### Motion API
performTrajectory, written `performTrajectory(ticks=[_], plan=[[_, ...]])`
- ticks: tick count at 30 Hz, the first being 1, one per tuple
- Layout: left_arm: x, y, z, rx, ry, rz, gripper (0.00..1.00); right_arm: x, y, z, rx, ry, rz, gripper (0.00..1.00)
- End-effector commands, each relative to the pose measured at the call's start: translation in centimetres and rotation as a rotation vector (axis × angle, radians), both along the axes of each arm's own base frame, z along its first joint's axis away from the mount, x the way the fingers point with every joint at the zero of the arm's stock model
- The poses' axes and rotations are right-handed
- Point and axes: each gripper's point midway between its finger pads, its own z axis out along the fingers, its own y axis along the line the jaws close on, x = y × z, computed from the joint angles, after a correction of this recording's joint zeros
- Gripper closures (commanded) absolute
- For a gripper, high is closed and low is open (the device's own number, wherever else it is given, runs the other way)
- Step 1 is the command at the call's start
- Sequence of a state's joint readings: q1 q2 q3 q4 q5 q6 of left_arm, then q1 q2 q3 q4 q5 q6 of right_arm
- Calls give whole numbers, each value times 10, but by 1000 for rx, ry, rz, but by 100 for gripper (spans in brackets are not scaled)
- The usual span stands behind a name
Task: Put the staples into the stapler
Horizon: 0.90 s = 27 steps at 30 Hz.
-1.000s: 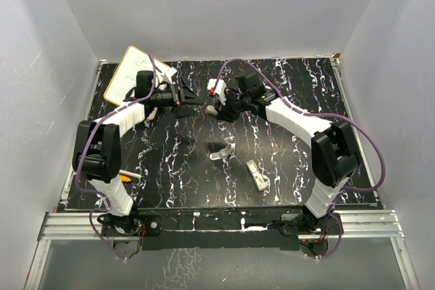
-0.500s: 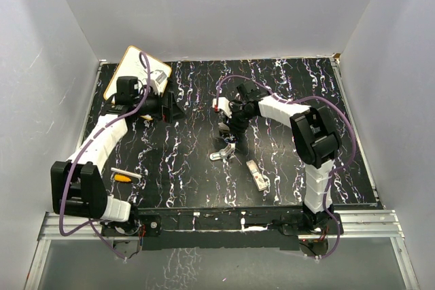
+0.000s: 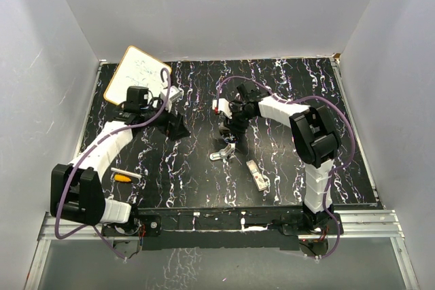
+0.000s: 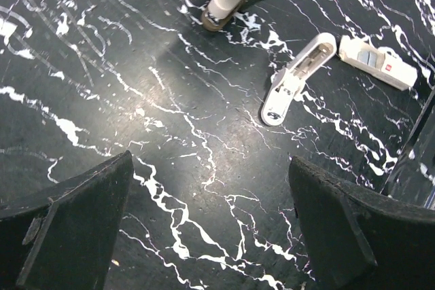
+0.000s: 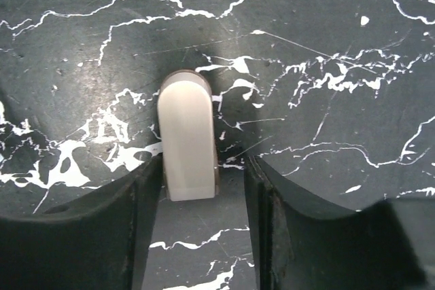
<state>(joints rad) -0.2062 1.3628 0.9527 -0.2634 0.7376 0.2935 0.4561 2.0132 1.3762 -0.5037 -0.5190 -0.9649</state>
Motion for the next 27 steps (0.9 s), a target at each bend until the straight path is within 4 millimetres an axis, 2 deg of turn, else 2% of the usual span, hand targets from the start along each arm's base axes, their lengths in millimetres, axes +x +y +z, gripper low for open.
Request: performTrajectory(ticks=[1,4,7,9,13,16,19,21,27], plan=[[-21,-21,9,12,-97,-161,5,4,-13,-15,-40,7,-33,40],[-30,-32,0,15,-126,-234,5,8,-17,0,1,-2,-63,27],[-34,-40,-12,25,-137,-284,7,10,-22,21,58,0,-101,22],[-39,-48,-20,42,-157,-330,9,7,-27,38,112,13,-125,21],[-47,-61,-53,96,-170,-418,13,-15,-31,71,214,78,-177,25],[-51,-68,-70,122,-194,-467,17,-39,-28,85,278,142,-199,34],[-55,-74,-83,129,-226,-519,21,-61,-22,86,320,226,-210,44],[-56,-77,-90,133,-251,-533,23,-72,-19,82,332,270,-216,46],[-56,-90,-106,142,-329,-560,26,-85,-14,71,368,324,-236,50]])
